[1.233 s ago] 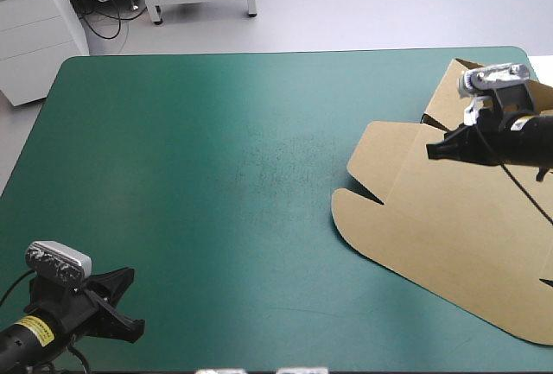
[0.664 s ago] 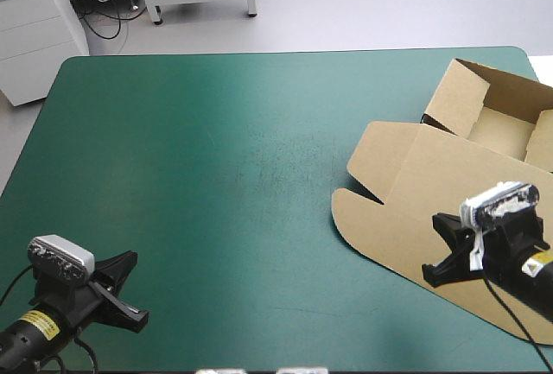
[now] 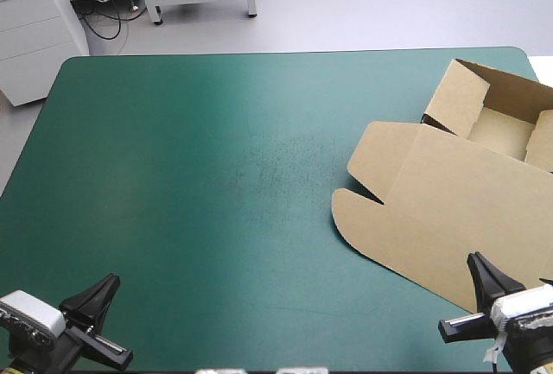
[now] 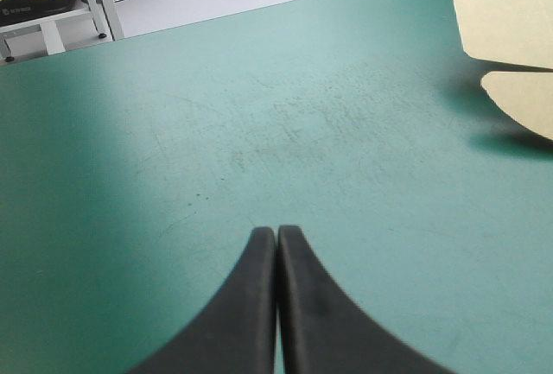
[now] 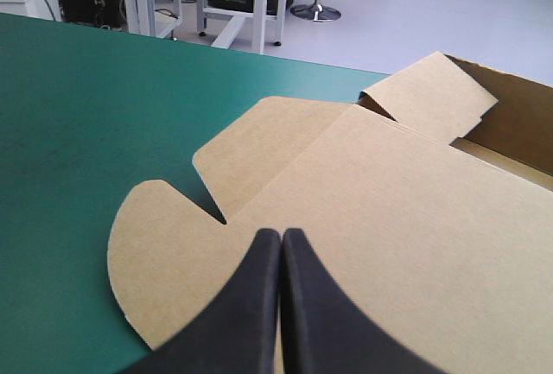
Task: Fold the box
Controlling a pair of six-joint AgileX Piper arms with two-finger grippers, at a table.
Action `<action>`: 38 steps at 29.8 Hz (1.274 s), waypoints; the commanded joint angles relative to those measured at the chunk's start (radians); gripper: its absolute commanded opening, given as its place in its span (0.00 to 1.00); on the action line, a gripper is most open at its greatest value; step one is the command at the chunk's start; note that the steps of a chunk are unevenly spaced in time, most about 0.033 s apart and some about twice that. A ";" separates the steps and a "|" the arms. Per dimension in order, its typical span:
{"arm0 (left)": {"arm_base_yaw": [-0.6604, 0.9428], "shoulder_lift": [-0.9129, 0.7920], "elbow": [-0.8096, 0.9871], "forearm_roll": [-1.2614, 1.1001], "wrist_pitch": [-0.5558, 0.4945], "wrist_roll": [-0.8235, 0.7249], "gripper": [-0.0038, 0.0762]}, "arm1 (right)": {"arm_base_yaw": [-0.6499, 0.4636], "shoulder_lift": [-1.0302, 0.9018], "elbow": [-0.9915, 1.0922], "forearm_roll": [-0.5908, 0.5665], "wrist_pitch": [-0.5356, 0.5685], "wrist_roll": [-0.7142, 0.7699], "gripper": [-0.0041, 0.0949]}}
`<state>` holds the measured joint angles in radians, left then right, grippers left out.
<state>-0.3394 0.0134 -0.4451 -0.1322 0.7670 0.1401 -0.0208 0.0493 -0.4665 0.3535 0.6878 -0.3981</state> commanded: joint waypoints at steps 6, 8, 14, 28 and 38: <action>-0.003 -0.008 0.028 -0.011 -0.080 -0.013 0.01 | 0.002 -0.064 0.037 -0.064 -0.056 0.059 0.02; -0.003 -0.008 0.028 -0.011 -0.075 -0.013 0.01 | 0.002 -0.066 0.044 -0.064 -0.023 0.059 0.02; -0.003 -0.008 0.028 -0.011 -0.075 -0.013 0.01 | 0.002 -0.071 0.045 -0.064 -0.021 0.061 0.02; -0.003 -0.008 0.028 -0.012 -0.075 -0.013 0.01 | 0.002 -0.071 0.045 -0.069 -0.021 0.050 0.02; -0.003 -0.008 0.028 -0.013 -0.075 -0.013 0.01 | 0.002 -0.071 0.045 -0.069 -0.021 0.050 0.02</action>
<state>-0.3394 -0.0110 -0.3913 -0.1332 0.7671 0.1373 -0.0208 -0.0141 -0.3962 0.2799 0.7354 -0.3395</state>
